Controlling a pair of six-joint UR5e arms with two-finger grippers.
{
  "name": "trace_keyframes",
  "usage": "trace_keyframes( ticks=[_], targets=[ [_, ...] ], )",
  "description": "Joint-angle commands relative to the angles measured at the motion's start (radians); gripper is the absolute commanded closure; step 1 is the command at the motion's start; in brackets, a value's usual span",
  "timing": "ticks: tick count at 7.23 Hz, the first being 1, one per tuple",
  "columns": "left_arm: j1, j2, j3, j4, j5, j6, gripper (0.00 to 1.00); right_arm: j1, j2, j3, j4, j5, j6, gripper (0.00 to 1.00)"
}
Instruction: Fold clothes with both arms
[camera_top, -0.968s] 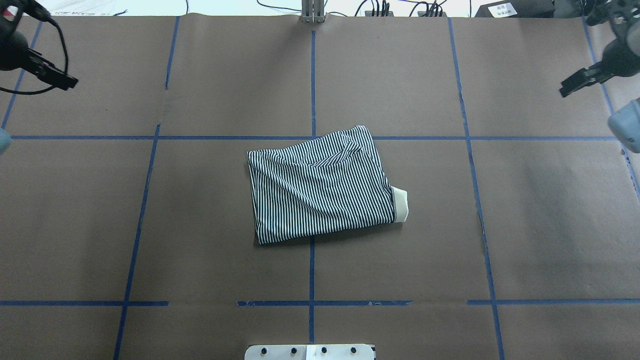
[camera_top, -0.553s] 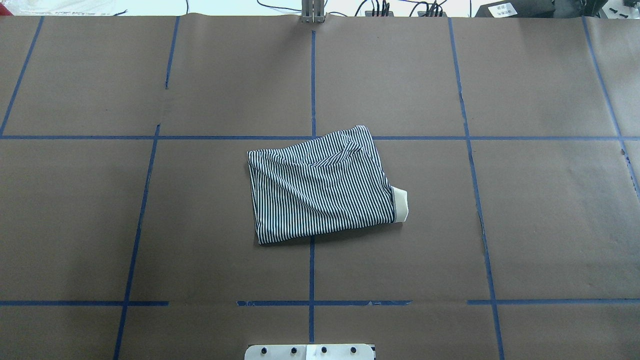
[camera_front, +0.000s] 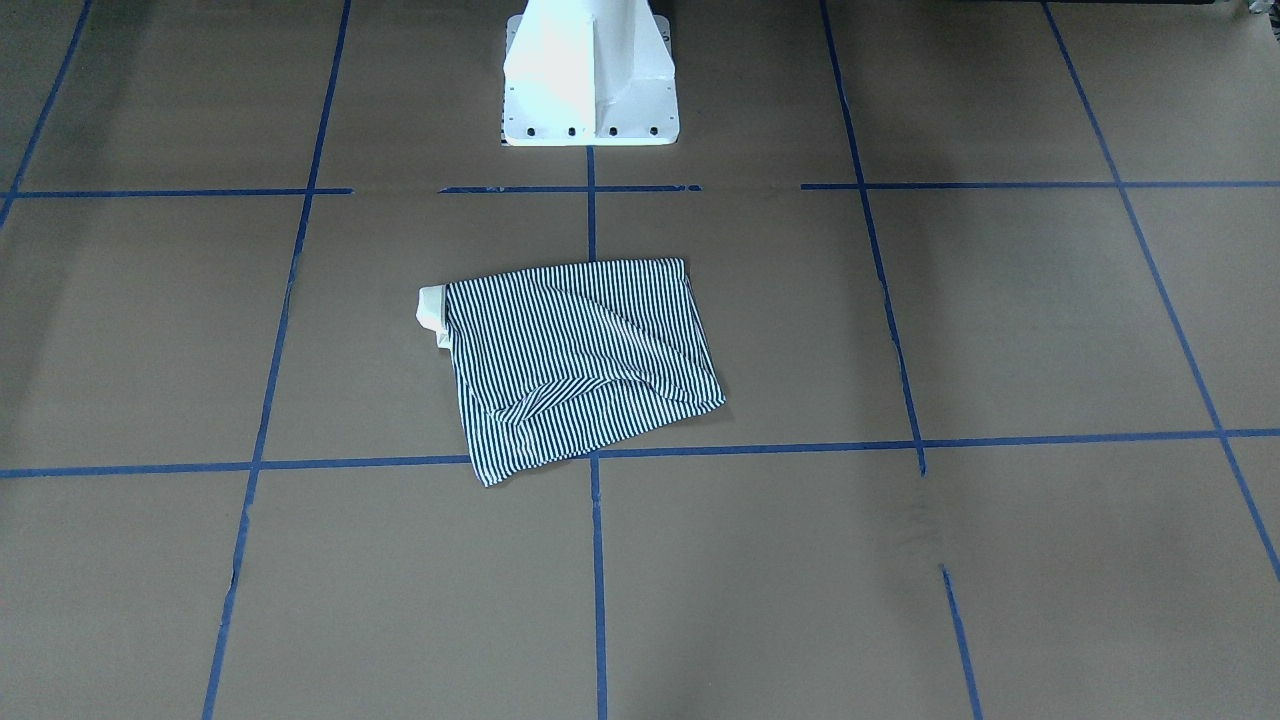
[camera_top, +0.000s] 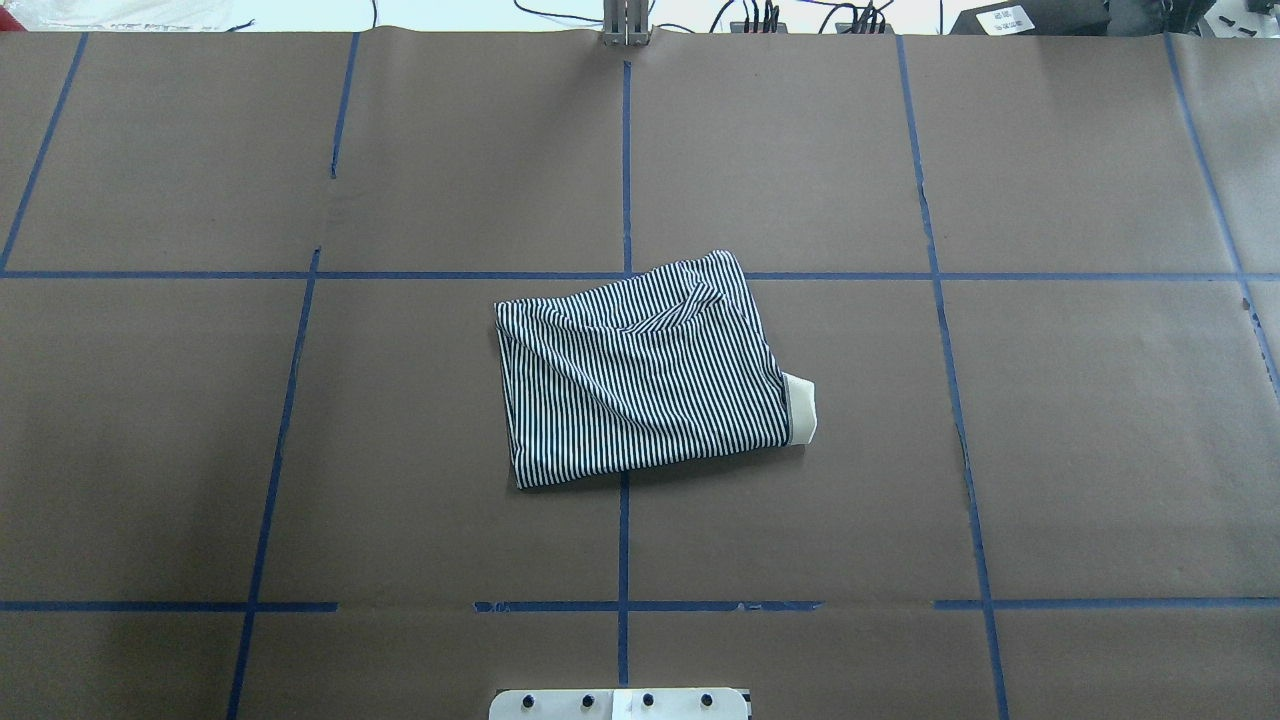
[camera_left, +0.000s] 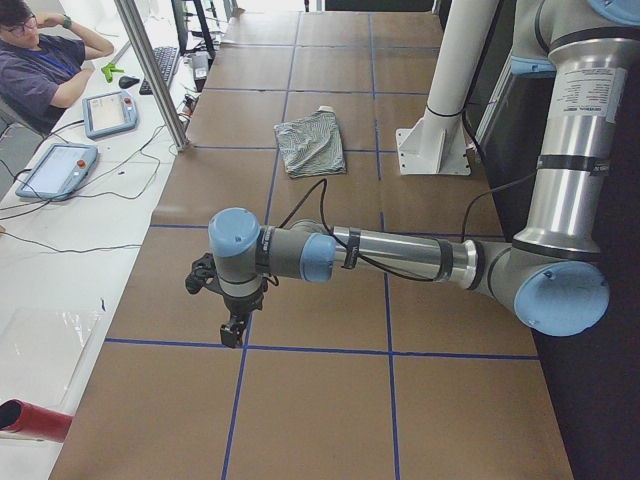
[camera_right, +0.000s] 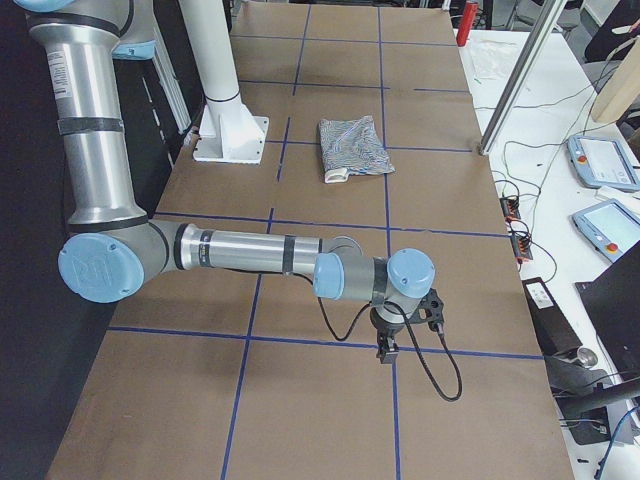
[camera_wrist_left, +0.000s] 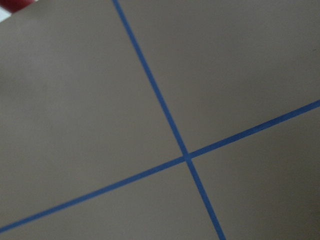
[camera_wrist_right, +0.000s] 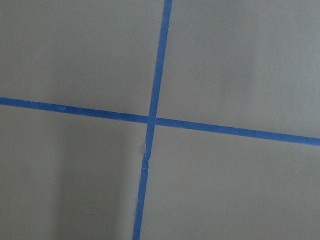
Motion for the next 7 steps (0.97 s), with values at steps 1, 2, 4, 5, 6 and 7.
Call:
trace_keyframes(
  ticks=[1, 2, 4, 5, 6, 7],
  targets=[
    [-0.014, 0.044, -0.003, 0.028, -0.018, 0.033, 0.00, -0.030, -0.028, 0.078, -0.003, -0.077, 0.038, 0.00],
    [-0.010, 0.037, -0.006, 0.019, -0.020, 0.027, 0.00, -0.050, -0.025, 0.104, -0.013, -0.088, 0.042, 0.00],
    [-0.010, 0.043, -0.011, -0.050, -0.017, 0.033, 0.00, -0.055, -0.021, 0.117, -0.007, -0.085, 0.042, 0.00],
    [-0.010, 0.037, -0.017, -0.053, -0.018, 0.038, 0.00, -0.055, -0.028, 0.115, -0.005, -0.088, 0.042, 0.00],
    [-0.004, 0.038, -0.009, -0.102, -0.015, 0.030, 0.00, -0.055, -0.032, 0.112, -0.002, -0.087, 0.042, 0.00],
    [-0.004, 0.047, -0.009, -0.134, -0.014, 0.035, 0.00, -0.055, -0.034, 0.112, 0.001, -0.088, 0.041, 0.00]
  ],
)
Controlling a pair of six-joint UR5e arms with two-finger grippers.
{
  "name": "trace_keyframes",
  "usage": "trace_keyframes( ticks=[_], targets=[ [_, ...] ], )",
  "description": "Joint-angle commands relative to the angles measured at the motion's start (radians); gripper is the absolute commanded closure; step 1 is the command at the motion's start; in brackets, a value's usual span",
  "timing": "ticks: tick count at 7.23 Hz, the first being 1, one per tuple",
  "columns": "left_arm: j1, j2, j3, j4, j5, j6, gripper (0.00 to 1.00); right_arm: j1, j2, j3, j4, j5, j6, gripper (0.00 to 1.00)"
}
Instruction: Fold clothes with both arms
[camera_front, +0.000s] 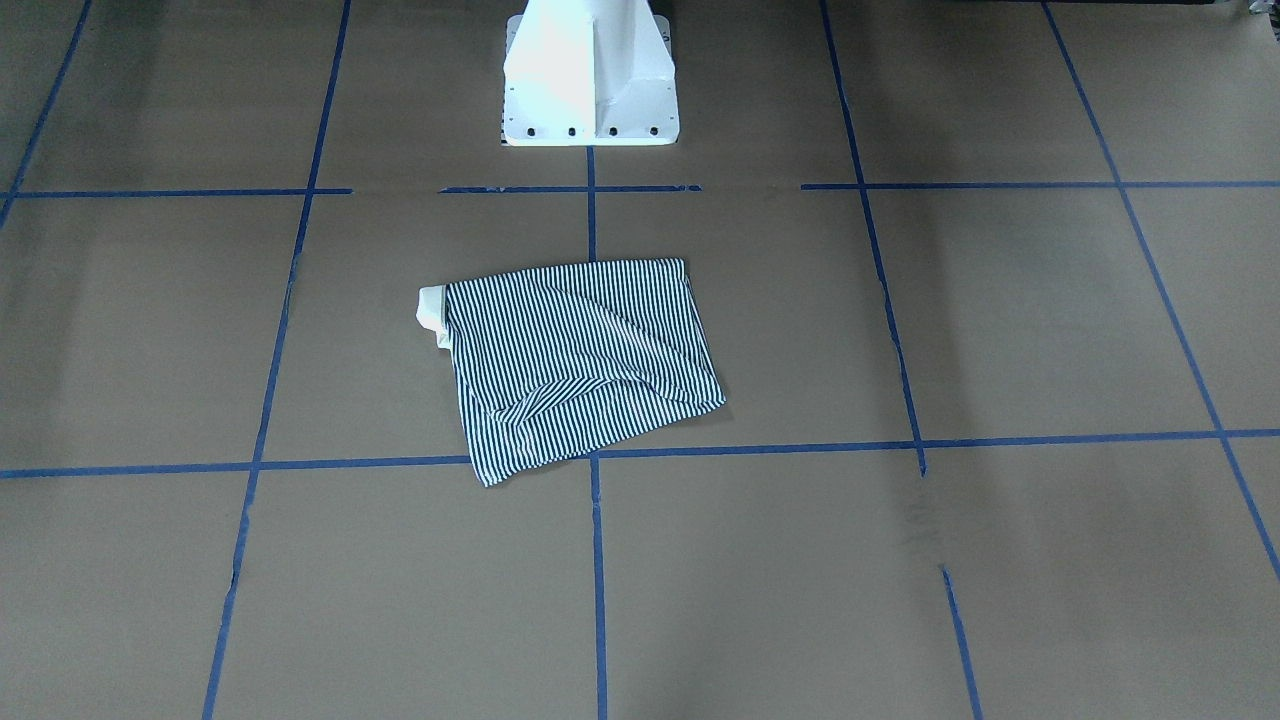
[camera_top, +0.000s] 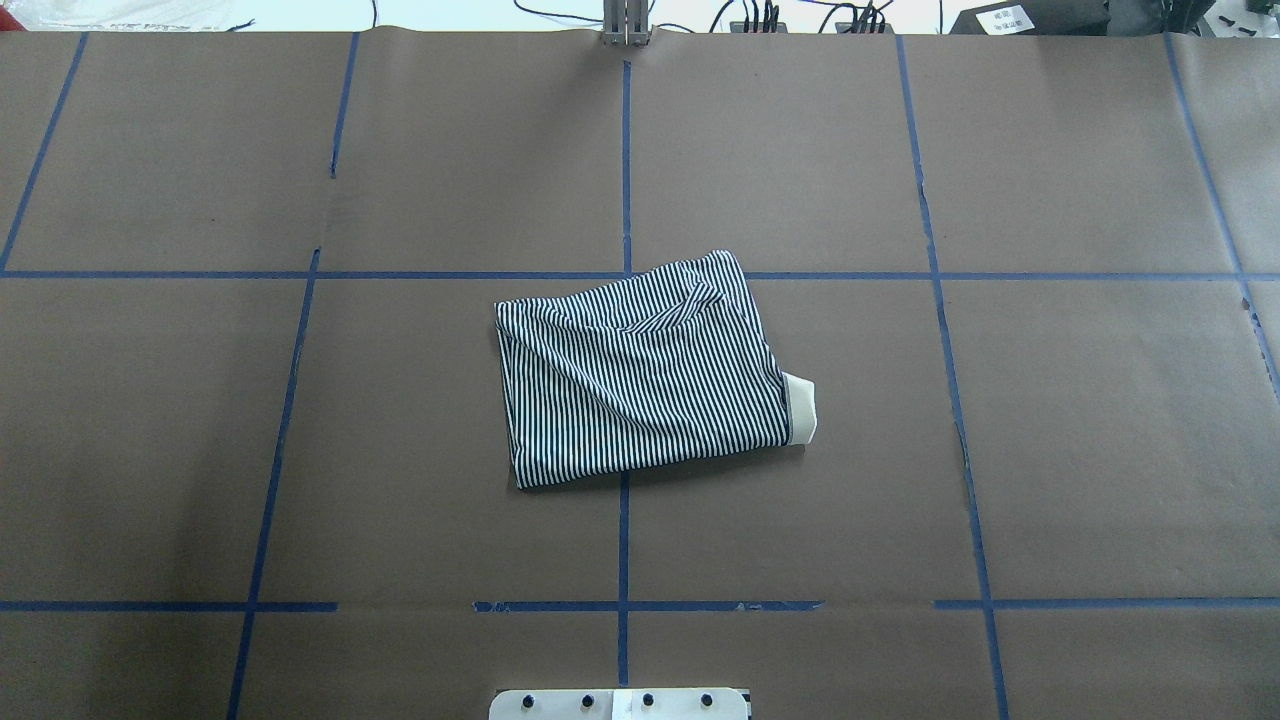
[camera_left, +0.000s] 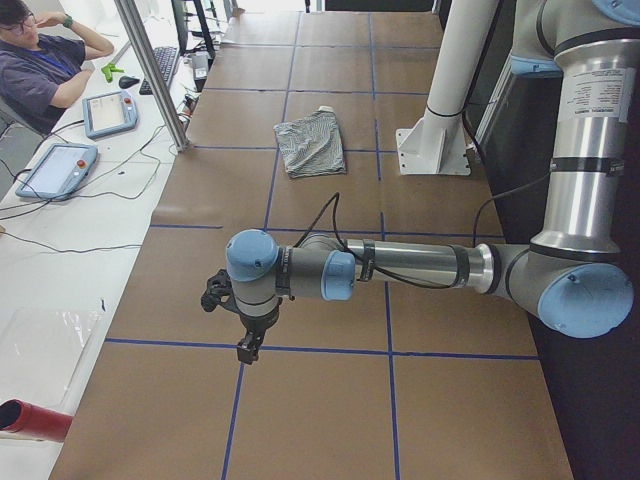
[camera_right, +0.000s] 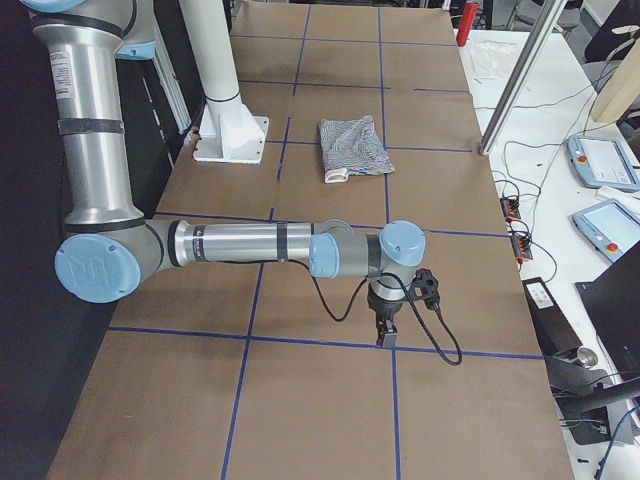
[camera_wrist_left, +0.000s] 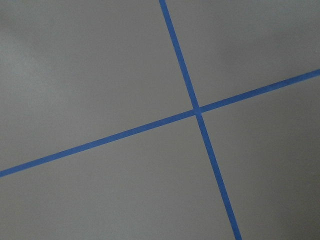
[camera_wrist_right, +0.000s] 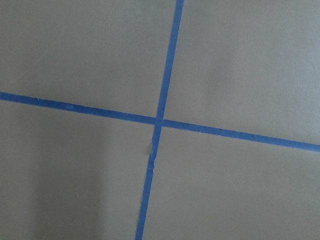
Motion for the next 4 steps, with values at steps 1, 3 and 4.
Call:
trace_keyframes(
  ticks=[1, 3, 4],
  targets=[
    [0.004, 0.007, 0.002, -0.048, 0.007, -0.001, 0.00, -0.007, -0.004, -0.001, 0.005, -0.001, -0.001, 0.00],
    [0.002, 0.009, 0.000, -0.043, 0.010, 0.000, 0.00, -0.007, -0.005, -0.005, 0.005, -0.001, 0.000, 0.00],
    [0.004, 0.010, 0.002, -0.045, 0.008, -0.006, 0.00, -0.007, -0.011, -0.006, 0.005, -0.001, 0.000, 0.00]
  ],
)
